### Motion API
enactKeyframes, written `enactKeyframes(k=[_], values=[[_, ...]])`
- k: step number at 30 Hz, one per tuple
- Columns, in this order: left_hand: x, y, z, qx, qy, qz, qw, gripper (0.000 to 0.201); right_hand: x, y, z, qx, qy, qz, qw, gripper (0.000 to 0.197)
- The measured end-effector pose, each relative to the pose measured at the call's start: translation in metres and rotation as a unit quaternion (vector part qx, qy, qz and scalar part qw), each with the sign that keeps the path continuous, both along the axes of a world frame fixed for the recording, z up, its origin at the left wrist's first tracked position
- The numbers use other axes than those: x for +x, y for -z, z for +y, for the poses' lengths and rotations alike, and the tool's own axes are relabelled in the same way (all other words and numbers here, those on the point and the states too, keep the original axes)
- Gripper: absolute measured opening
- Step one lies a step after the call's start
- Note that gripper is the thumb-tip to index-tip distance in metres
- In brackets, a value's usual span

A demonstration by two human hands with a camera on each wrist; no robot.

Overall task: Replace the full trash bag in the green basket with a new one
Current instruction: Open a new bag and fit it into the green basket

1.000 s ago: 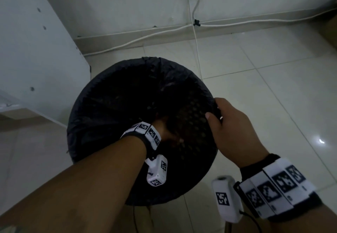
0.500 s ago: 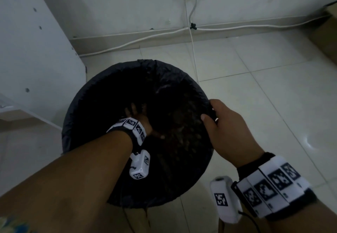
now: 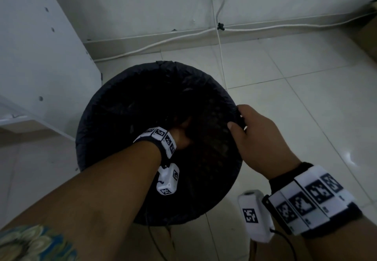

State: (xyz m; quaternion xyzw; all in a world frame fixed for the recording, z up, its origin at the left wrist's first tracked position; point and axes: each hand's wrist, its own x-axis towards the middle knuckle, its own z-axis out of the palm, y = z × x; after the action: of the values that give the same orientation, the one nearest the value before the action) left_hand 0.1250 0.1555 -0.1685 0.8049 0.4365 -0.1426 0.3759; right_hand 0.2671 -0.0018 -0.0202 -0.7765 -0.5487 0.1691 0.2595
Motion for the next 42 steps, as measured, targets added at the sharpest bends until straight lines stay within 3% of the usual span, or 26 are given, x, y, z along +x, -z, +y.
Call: enactKeyframes(k=[3, 5, 7, 9, 10, 13, 16, 18, 20, 22, 25, 28, 30, 32, 33, 34, 36, 38, 40, 42], values=[[-0.004, -0.006, -0.001, 0.037, -0.032, -0.013, 0.999, 0.068, 0.002, 0.0, 0.003, 0.003, -0.002, -0.006, 1.0, 0.013], [-0.004, -0.013, 0.0, 0.075, -0.133, -0.021, 0.988, 0.04, 0.003, 0.001, 0.005, 0.001, -0.002, -0.007, 1.0, 0.013], [-0.008, -0.016, 0.003, 0.101, -0.207, 0.027, 0.973, 0.032, 0.005, 0.001, 0.005, -0.003, -0.002, -0.005, 1.0, 0.013], [-0.017, -0.017, 0.005, 0.097, -0.227, 0.098, 0.964, 0.04, 0.006, 0.002, 0.004, -0.005, -0.004, -0.006, 1.0, 0.013], [-0.022, -0.013, 0.007, 0.094, -0.228, 0.129, 0.96, 0.054, 0.007, 0.003, 0.003, -0.005, -0.004, -0.006, 1.0, 0.012], [-0.037, -0.014, 0.012, 0.042, -0.125, 0.181, 0.975, 0.092, 0.007, 0.003, 0.001, -0.006, -0.001, -0.004, 1.0, 0.013], [-0.037, -0.026, 0.008, 0.026, -0.058, 0.192, 0.979, 0.083, 0.007, 0.005, 0.004, 0.001, -0.007, -0.009, 1.0, 0.014], [-0.034, -0.03, 0.002, 0.038, -0.096, 0.134, 0.986, 0.054, 0.008, 0.005, 0.007, 0.004, -0.01, -0.017, 1.0, 0.015], [-0.032, -0.041, -0.005, 0.06, -0.169, -0.001, 0.984, 0.025, 0.008, 0.004, 0.01, 0.005, -0.011, -0.024, 1.0, 0.017], [-0.033, -0.063, -0.012, 0.074, -0.205, -0.074, 0.973, 0.025, 0.01, 0.003, 0.013, 0.007, -0.013, -0.026, 1.0, 0.018], [-0.045, -0.106, -0.027, 0.132, -0.185, -0.152, 0.962, 0.024, 0.013, 0.002, 0.018, 0.008, -0.028, -0.032, 0.999, 0.019], [-0.072, -0.147, -0.053, 0.22, -0.186, -0.263, 0.921, 0.014, 0.016, 0.002, 0.023, 0.01, -0.035, -0.022, 0.999, 0.022], [-0.096, -0.166, -0.07, 0.343, -0.211, -0.314, 0.86, 0.007, 0.018, 0.002, 0.026, 0.015, -0.035, -0.02, 0.999, 0.025], [-0.124, -0.17, -0.081, 0.437, -0.279, -0.319, 0.793, 0.009, 0.019, 0.003, 0.029, 0.02, -0.039, -0.024, 0.999, 0.024], [-0.139, -0.167, -0.085, 0.448, -0.329, -0.311, 0.771, 0.015, 0.02, 0.004, 0.031, 0.023, -0.042, -0.027, 0.999, 0.023], [-0.152, -0.162, -0.087, 0.425, -0.383, -0.293, 0.766, 0.022, 0.021, 0.004, 0.034, 0.022, -0.04, -0.03, 0.999, 0.022], [-0.174, -0.144, -0.095, 0.298, -0.461, -0.247, 0.799, 0.029, 0.022, 0.005, 0.039, 0.02, -0.035, -0.035, 0.999, 0.02], [-0.182, -0.127, -0.105, 0.208, -0.452, -0.227, 0.837, 0.034, 0.021, 0.005, 0.045, 0.027, -0.03, -0.037, 0.998, 0.021], [-0.184, -0.118, -0.11, 0.204, -0.441, -0.225, 0.845, 0.038, 0.018, 0.006, 0.049, 0.036, -0.02, -0.035, 0.999, 0.024], [-0.185, -0.117, -0.104, 0.229, -0.452, -0.218, 0.834, 0.039, 0.011, 0.005, 0.049, 0.045, 0.009, 0.0, 0.999, 0.031]])
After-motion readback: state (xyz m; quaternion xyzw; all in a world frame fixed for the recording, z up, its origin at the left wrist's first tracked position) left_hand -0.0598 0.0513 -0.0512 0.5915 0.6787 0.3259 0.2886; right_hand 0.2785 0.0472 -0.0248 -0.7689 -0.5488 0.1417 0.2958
